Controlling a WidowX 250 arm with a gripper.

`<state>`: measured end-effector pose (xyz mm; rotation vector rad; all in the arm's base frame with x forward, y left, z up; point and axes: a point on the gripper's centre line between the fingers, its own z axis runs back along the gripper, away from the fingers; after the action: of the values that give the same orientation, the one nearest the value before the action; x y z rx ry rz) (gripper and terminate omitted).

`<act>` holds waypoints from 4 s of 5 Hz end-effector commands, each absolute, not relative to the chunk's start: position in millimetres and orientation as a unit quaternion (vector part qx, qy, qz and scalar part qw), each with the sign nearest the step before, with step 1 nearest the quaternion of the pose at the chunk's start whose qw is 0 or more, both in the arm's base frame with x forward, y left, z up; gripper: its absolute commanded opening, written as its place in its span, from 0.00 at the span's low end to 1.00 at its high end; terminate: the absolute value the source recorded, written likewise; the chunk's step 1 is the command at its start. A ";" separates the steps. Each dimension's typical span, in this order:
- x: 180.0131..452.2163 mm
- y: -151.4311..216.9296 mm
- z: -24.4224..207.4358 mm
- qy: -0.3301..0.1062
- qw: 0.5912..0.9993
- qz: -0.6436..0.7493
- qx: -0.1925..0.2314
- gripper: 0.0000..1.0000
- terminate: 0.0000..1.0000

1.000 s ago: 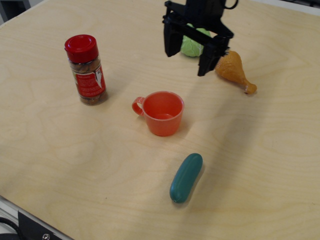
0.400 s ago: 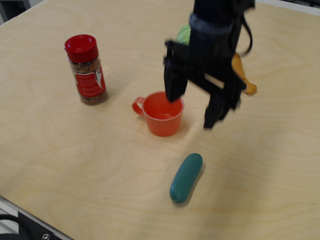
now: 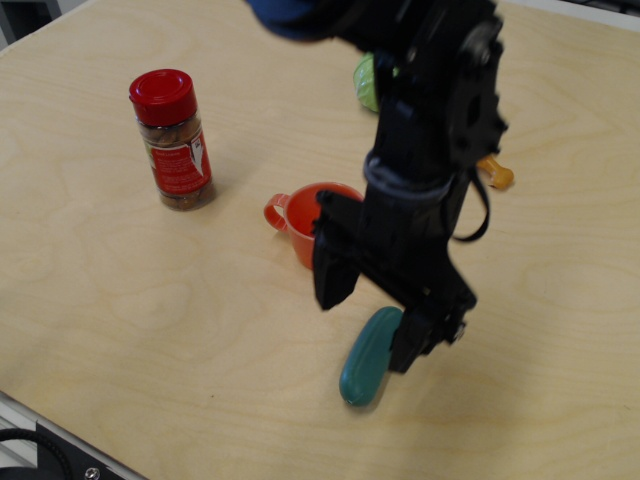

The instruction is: Put cucumber in cup

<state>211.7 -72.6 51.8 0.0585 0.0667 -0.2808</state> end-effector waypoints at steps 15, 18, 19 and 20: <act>316.3 12.0 80.3 -0.115 0.989 -0.042 0.080 1.00 0.00; 308.0 15.0 110.1 -0.100 0.989 -0.027 0.101 1.00 0.00; 306.8 18.1 126.8 -0.094 0.991 -0.033 0.095 1.00 0.00; 306.8 18.1 126.8 -0.094 0.991 -0.033 0.095 1.00 0.00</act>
<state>302.1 16.8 102.6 0.1889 -0.1175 -0.0760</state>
